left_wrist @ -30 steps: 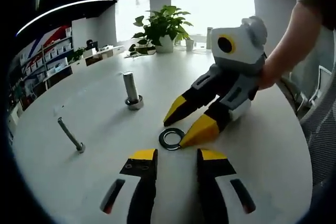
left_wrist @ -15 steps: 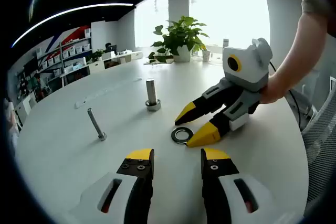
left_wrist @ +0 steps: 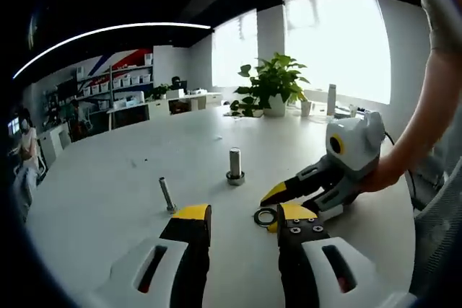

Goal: Place the washer onto the threaded stud by aligning its center hole with the stud, sliding it down to the base, and recovering from edge contact or off-axis alignment until the washer reaches the visible bottom stop.

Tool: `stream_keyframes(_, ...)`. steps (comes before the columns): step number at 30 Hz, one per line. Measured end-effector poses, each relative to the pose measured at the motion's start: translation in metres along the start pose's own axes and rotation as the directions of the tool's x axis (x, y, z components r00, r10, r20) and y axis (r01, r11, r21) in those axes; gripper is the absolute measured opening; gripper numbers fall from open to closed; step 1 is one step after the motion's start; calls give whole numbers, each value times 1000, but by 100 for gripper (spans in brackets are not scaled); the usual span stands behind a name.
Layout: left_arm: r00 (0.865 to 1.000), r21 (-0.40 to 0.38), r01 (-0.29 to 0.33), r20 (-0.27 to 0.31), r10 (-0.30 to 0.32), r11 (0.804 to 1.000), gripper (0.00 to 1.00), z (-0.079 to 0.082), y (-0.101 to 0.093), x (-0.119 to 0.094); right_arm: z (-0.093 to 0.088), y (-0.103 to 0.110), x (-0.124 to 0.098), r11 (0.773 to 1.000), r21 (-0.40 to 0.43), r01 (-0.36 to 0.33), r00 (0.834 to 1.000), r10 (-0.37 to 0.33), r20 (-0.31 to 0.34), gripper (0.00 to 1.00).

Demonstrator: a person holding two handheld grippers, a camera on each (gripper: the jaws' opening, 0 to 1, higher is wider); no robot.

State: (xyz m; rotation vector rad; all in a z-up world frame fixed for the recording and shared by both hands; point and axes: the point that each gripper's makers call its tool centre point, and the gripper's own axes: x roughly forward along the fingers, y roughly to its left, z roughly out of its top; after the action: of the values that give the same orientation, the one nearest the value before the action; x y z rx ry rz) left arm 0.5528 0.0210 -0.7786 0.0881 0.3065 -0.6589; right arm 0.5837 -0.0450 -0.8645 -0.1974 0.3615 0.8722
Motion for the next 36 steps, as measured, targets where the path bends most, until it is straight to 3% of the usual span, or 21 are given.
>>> stream_keyframes(10, 989, -36, -101, 102, 104, 994, 34, 43, 15, -45, 0, -2, 1, 998, 22, 56, 998, -56, 5, 31)
stream_keyframes(15, 983, -50, -128, 130, 133, 991, 35, 56, 20, -61, -1, -2, 0, 997, 32, 73, 997, -73, -4, 31)
stream_keyframes(25, 963, -81, -196, 174, 208, 977, 35, 72, 30, -93, 2, 3, -4, 992, 57, 113, 994, -112, -13, 32)
stream_keyframes(36, 954, -103, -219, 184, 235, 970, 35, 70, 30, -108, 5, 4, -5, 988, 70, 140, 990, -140, -12, 32)
